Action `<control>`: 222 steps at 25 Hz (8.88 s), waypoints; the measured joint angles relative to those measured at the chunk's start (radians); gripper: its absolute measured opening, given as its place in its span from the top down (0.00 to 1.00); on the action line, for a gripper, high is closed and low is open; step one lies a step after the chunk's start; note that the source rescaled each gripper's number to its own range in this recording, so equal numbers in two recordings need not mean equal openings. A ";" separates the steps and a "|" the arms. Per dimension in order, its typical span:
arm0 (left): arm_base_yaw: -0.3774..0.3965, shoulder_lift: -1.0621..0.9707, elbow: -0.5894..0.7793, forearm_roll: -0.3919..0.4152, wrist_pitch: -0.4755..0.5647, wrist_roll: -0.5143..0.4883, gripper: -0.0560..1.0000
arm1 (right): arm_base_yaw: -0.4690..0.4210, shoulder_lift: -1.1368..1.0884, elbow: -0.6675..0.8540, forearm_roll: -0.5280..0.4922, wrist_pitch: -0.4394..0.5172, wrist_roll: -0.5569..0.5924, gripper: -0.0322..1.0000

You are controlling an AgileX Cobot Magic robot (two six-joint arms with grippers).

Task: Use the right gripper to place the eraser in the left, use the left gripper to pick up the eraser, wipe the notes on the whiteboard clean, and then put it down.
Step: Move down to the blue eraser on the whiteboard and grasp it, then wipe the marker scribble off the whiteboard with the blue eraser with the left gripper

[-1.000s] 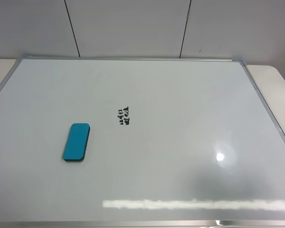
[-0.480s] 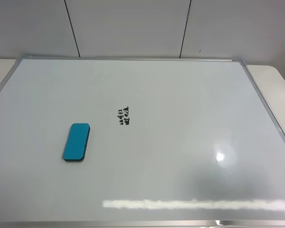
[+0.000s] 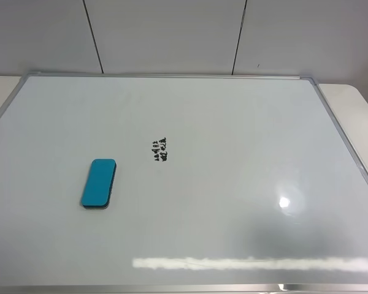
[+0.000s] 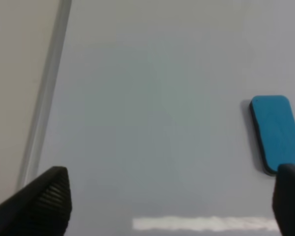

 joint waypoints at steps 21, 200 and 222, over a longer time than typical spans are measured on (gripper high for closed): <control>0.000 0.154 -0.026 0.007 0.028 -0.004 0.35 | 0.000 0.000 0.000 0.000 0.000 0.000 0.00; -0.461 2.134 -0.872 -0.034 -0.406 0.053 0.94 | 0.000 0.000 0.001 0.000 -0.001 0.000 0.00; -0.710 2.157 -0.874 -0.240 -0.444 0.090 0.94 | 0.000 0.000 0.001 0.000 -0.001 0.000 0.00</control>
